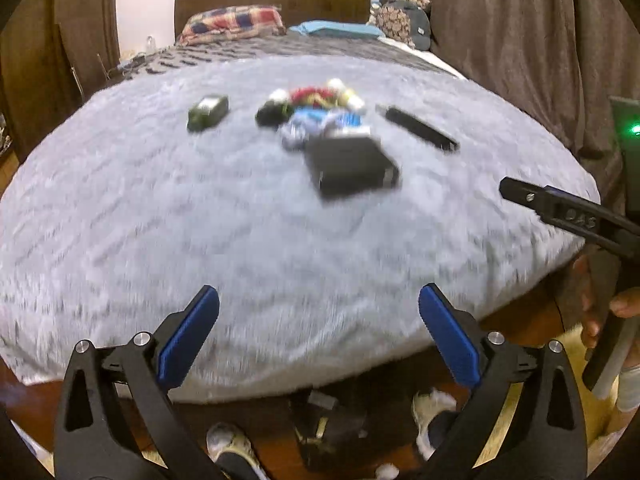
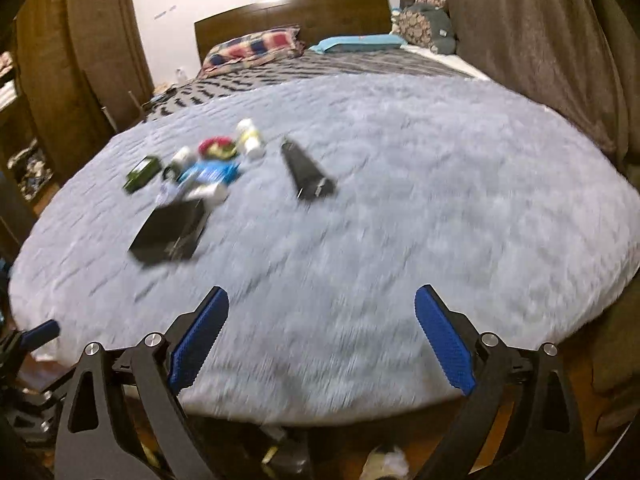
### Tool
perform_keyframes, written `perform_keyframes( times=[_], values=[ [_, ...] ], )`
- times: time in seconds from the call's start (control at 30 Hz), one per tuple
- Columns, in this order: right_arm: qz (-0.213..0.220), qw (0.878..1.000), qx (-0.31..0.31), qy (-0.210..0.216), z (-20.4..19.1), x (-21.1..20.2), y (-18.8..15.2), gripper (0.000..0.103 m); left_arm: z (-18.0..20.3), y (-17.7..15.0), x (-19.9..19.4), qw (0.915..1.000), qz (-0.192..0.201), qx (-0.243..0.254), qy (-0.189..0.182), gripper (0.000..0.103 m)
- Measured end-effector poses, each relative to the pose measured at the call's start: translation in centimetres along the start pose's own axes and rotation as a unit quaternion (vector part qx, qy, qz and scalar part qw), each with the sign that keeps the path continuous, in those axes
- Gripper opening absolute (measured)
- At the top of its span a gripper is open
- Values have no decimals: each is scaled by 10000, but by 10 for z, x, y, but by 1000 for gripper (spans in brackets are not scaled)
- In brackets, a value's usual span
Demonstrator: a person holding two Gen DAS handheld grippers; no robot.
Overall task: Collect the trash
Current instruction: 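Grasp the black box with the left tool while the right grasps the black tube, then lower the black box and black tube into the bin and open both tools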
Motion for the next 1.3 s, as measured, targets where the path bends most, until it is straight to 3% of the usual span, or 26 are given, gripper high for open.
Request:
perform_keyframes(
  times=[0.2,0.5,0.77,0.9,1.03,1.13,1.3],
  values=[
    [159,9997,-111,-114,-1,51,31,95,12,26,33,9998,191,-98,8,95],
    [71,10000,-55,15,-7,110,45,93,27,41,94,9999,48,-101,87,95],
    [-132,9989,-352,263,-31,143,43,76,24,40,131,9996,-102,-163,200,94],
    [-287,9981,-488,229,-33,154,37,56,23,36,142,9995,-237,-180,134,79],
    [-288,9980,-514,210,-32,155,36,38,21,36,140,9996,-200,-169,76,78],
    [-257,9983,-474,208,-31,150,36,32,20,35,136,9997,-183,-148,54,77],
    [-255,9982,-456,284,-30,134,31,31,20,32,122,9999,-137,36,17,77]
  ],
)
Point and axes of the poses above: each gripper's, at about its wrist camera, not at the fingertips, and x roughly the way its jaws point, z to its right, y to its top, the point moved 10 cm from there along x, roughly the way its jaws point, and after that the axes turned 14 degrees about z, right-handed, at the moved point
